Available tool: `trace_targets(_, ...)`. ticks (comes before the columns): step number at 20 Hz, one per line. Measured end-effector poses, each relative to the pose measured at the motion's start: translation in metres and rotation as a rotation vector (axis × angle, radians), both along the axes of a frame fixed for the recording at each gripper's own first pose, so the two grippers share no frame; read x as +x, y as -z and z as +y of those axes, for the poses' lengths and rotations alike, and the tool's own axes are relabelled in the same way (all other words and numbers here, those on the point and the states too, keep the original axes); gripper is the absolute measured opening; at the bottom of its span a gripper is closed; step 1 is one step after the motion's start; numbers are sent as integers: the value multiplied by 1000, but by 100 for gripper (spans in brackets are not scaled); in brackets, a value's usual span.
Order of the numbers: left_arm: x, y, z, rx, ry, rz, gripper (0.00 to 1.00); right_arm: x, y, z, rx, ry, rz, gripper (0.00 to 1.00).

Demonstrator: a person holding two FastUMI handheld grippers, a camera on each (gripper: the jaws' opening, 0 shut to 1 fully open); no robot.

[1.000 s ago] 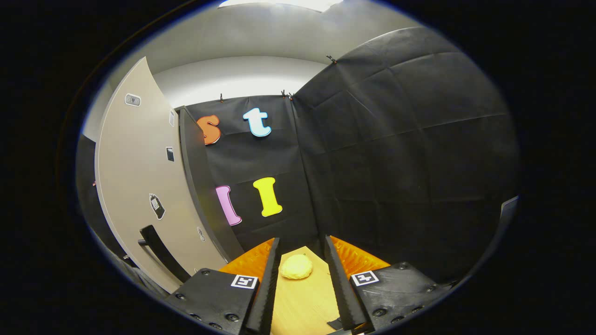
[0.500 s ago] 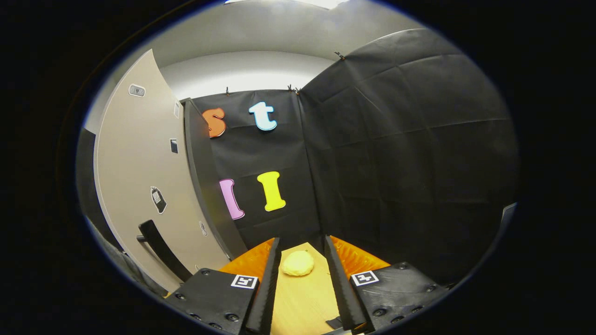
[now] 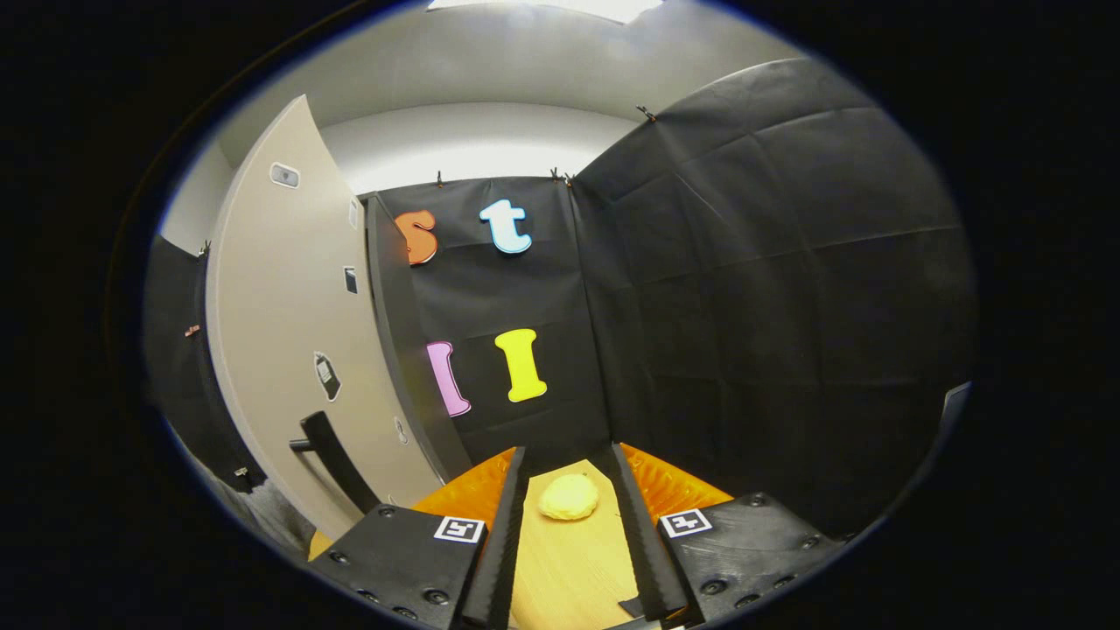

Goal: Open the cabinet door with the right hand, grasp the bottle in the cabinet with the left hand and place it on the coaster, then close the cabinet door with the right hand.

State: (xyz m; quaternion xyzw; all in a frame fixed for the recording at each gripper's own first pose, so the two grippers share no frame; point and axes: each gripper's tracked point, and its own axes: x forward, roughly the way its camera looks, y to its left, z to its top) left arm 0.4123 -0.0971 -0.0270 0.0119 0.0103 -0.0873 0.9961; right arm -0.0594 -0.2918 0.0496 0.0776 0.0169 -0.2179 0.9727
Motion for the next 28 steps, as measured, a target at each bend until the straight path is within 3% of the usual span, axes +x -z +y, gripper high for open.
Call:
trace_targets(9,-151,-28,46,-37,38,-21,76,-41,-26,98,-73,-75,-34,58)
trace_targets(16,-256,-33,93,19,66,-21,76,-37,-23,215,-116,-285,-30,58)
trace_targets(21,-316,-18,124,46,60,-26,76,5,1,298,-184,-466,11,58)
trace_targets(22,-325,-12,132,41,46,-24,76,14,7,316,-170,-507,10,50)
trace_targets(23,-334,-7,136,34,42,-25,75,25,12,330,-159,-537,7,58)
trace_targets(25,-348,8,140,11,29,-17,76,48,23,352,-165,-579,2,58)
trace_targets(28,-366,50,140,-6,22,24,76,93,46,379,-165,-615,-18,69)
